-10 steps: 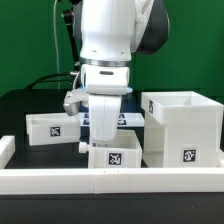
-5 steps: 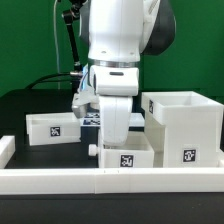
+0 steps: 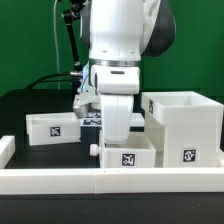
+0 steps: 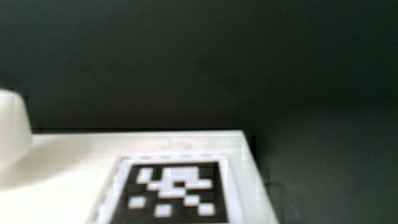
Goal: Assemble drawer
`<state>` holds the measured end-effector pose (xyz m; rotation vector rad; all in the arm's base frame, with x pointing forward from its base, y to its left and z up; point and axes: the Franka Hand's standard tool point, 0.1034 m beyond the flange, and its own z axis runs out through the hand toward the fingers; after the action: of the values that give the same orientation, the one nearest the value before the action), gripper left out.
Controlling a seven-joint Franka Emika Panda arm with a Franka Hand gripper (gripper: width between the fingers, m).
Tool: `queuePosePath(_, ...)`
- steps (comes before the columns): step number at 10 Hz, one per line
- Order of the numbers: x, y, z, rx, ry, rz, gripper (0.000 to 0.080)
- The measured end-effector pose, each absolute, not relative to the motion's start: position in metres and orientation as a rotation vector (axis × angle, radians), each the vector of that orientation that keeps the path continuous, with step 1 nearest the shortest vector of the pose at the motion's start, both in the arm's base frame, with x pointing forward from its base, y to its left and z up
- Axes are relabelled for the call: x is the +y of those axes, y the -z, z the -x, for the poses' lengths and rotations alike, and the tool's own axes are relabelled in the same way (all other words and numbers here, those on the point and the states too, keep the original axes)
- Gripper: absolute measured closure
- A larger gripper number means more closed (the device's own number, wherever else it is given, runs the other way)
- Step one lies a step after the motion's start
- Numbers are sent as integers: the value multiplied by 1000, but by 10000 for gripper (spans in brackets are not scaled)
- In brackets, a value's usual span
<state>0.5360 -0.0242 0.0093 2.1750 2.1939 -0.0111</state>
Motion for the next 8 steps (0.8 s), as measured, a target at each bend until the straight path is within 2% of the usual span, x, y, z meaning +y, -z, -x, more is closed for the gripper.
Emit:
queuePosePath(3, -19, -10, -537, 2220, 48, -2176, 757)
queuePosePath(8, -32, -10, -536, 2209, 42, -2196, 757)
